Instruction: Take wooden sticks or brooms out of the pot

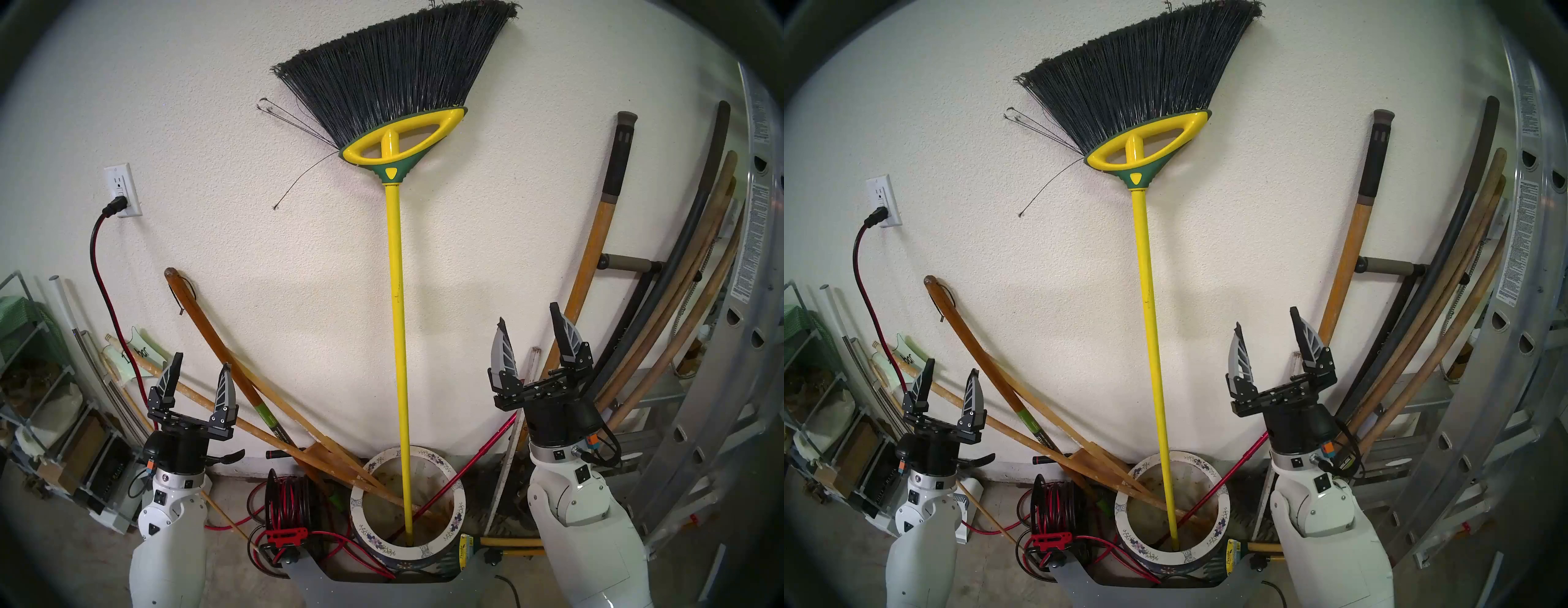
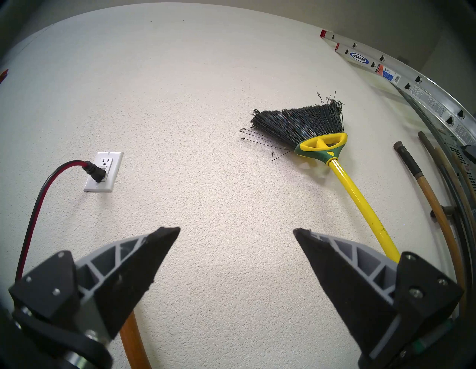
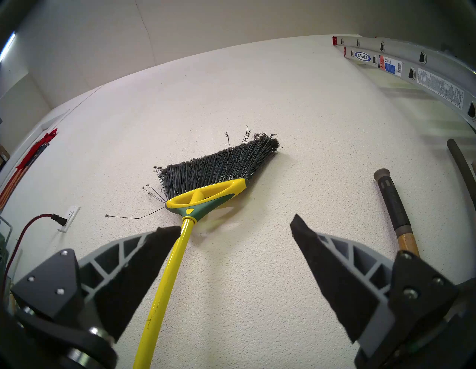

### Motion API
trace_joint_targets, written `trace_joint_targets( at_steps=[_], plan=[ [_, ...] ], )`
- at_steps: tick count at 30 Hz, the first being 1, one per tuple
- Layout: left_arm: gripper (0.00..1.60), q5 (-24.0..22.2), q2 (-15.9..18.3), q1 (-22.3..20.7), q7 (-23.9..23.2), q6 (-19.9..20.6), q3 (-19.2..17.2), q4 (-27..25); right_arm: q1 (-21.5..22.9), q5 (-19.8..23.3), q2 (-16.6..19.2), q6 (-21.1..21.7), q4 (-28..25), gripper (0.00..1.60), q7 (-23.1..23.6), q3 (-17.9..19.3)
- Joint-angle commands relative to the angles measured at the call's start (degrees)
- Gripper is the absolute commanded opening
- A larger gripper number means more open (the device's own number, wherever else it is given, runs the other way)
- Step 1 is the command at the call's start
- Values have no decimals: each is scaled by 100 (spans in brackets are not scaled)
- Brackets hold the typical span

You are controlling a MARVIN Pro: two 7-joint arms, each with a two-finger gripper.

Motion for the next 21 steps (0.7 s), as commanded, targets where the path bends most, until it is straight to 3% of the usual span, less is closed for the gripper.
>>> trace_joint_targets(
  at_steps=[1,4,6,7,10,15,21],
  plan=[
    [160,5,1,0,-5,4,6,0,2,-5,4,3,-2,160,6,-3],
    [160,-44,26,-36,-78,4,56,148,2,-5,4,3,-2,160,5,-3],
    [160,144,17,-74,-36,4,65,247,2,-5,4,3,-2,160,5,-3],
    [160,463,-26,-134,40,4,53,328,2,-5,4,3,-2,160,5,-3],
    [160,277,111,-154,-263,40,322,473,2,-5,4,3,-2,160,4,-3],
    [160,579,67,-318,-249,141,635,775,2,-5,4,3,-2,160,3,-4],
    [160,893,137,-672,-465,414,1285,1216,2,-5,5,3,-2,160,2,-4]
  ],
)
